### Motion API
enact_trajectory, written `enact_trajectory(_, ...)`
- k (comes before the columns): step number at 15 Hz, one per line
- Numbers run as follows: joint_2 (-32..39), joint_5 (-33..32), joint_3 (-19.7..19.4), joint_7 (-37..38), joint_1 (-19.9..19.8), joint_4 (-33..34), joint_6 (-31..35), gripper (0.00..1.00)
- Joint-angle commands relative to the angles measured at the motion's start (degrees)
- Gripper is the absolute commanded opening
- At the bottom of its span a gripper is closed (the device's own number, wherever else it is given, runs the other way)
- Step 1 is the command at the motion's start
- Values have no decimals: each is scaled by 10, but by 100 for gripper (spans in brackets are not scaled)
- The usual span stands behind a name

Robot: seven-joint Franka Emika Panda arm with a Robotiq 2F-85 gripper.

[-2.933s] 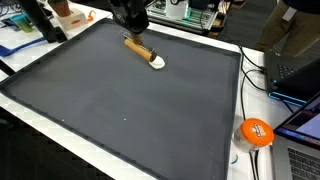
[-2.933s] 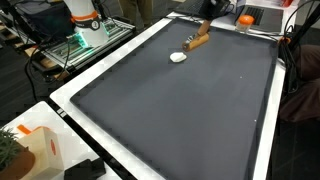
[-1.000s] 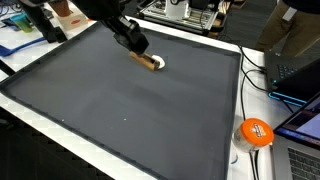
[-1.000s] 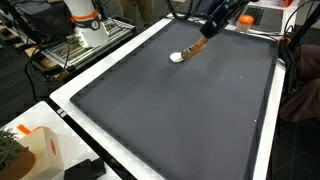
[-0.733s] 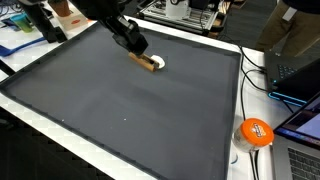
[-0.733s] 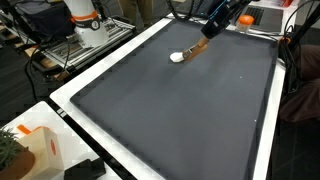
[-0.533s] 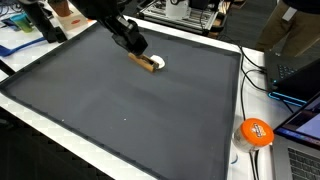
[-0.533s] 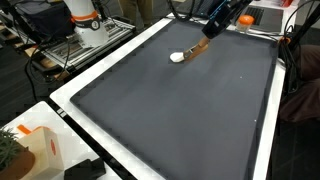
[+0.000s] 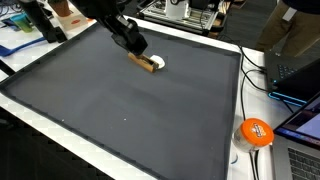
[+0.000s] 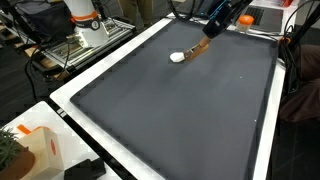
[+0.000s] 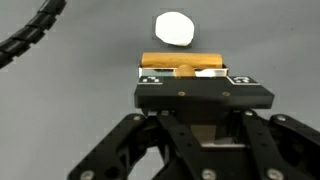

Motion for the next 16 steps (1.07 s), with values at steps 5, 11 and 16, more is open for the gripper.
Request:
enact_trajectory(5,-82,16,7,13,-4,-41,-10,22)
enact_trajectory(11,-174,59,9,66,-12,-132,10,22)
enact_trajectory(16,-256,109,5,131,-14,-259,34,22)
